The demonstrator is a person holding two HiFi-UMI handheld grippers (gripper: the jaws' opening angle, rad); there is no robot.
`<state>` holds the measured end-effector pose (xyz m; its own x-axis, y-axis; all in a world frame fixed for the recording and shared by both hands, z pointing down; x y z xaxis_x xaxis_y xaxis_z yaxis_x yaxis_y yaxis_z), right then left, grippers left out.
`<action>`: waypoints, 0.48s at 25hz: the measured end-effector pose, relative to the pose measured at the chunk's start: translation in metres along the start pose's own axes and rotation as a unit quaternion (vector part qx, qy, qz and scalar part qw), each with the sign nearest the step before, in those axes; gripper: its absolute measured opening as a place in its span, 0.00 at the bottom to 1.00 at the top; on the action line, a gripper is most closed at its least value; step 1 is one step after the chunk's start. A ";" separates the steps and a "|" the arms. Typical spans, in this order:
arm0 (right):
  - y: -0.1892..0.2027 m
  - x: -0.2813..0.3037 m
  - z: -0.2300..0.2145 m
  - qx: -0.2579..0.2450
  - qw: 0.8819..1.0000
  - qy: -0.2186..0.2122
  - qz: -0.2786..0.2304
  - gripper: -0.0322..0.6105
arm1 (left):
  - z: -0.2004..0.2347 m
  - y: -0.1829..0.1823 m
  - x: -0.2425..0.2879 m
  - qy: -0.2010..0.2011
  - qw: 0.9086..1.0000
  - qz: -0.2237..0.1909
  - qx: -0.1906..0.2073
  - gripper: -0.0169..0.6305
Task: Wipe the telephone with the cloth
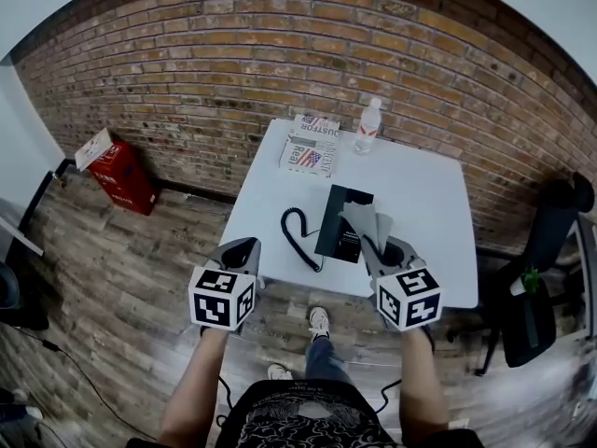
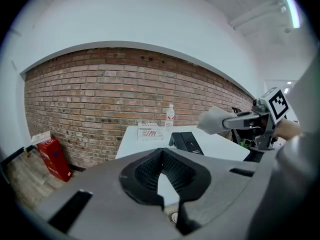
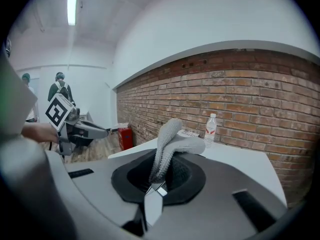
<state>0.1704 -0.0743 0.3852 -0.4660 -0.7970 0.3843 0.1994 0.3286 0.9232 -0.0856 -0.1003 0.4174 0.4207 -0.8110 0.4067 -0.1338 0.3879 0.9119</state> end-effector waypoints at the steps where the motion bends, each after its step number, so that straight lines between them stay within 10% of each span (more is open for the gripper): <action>1: 0.000 0.000 0.000 0.000 1.000 0.000 0.001 0.07 | 0.000 0.000 0.000 0.000 1.000 0.001 0.001 0.04; 12: 0.000 0.003 0.002 -0.001 1.000 -0.005 0.006 0.07 | 0.001 0.003 0.001 0.000 1.000 0.007 0.000 0.04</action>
Point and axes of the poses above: the fingertips, and each gripper's own axes: x forward along the fingers, z to its left, y out of its underside, the point moved 6 cm from there along -x, backward along the fingers, and after that the axes turned 6 degrees about -y, right-handed, at the moved point
